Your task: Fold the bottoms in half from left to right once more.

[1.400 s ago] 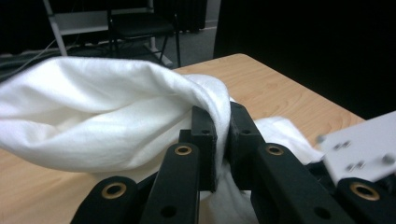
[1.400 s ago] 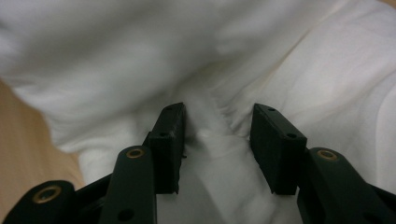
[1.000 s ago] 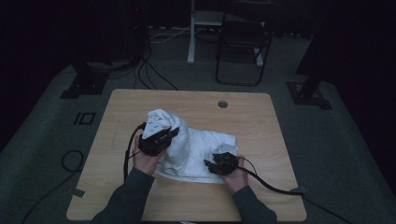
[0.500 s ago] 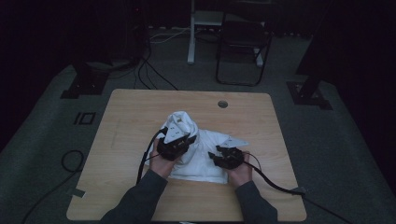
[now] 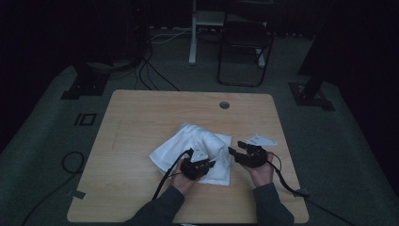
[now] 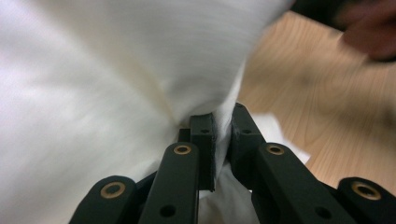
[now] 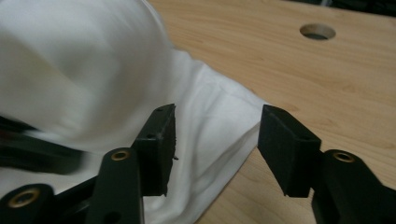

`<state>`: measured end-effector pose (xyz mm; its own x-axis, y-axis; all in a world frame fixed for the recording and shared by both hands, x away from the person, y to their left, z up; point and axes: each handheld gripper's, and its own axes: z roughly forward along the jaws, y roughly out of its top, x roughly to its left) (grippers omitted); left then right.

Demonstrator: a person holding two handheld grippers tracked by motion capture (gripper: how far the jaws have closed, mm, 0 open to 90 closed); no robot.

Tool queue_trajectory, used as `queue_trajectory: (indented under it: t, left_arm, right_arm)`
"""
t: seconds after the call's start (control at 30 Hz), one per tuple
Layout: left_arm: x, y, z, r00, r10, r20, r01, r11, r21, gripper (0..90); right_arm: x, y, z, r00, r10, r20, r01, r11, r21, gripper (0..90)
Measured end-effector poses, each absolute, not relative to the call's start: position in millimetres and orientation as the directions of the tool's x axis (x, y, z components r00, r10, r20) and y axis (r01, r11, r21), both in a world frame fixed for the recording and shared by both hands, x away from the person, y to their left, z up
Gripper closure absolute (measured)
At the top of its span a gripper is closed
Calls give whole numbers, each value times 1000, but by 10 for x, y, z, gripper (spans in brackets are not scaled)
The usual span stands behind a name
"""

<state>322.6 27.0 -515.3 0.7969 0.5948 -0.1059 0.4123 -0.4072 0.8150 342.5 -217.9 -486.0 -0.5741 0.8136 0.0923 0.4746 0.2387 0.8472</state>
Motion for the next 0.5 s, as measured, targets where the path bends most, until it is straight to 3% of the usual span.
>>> queue_trajectory:
  t: [0.07,0.3,0.37,0.4,0.43,0.5]
  left_arm:
    - [3268,261,-5242,788,600,-138,439,-390,810,833]
    - [3268,238,-5244,794,595,-126,433,-408,803,825]
    - [3268,241,-5231,793,595,-133,439,-405,802,813]
    - [3267,246,-5216,792,593,-146,447,-400,800,795]
    - [3263,251,-5190,790,590,-164,457,-390,799,754]
    - [3220,270,-5089,795,585,-160,451,-392,802,649]
  right_arm:
    - [3360,-2191,-4808,-596,798,86,458,249,853,428]
    - [3329,-1992,-4728,-678,734,48,399,312,862,389]
    - [3418,-1918,-4745,-682,730,49,401,316,860,534]
    - [3463,-1896,-4758,-688,724,56,404,317,858,719]
    - [3511,-1882,-4773,-677,733,62,417,312,854,816]
    - [3597,-1893,-4806,-645,758,94,454,281,846,866]
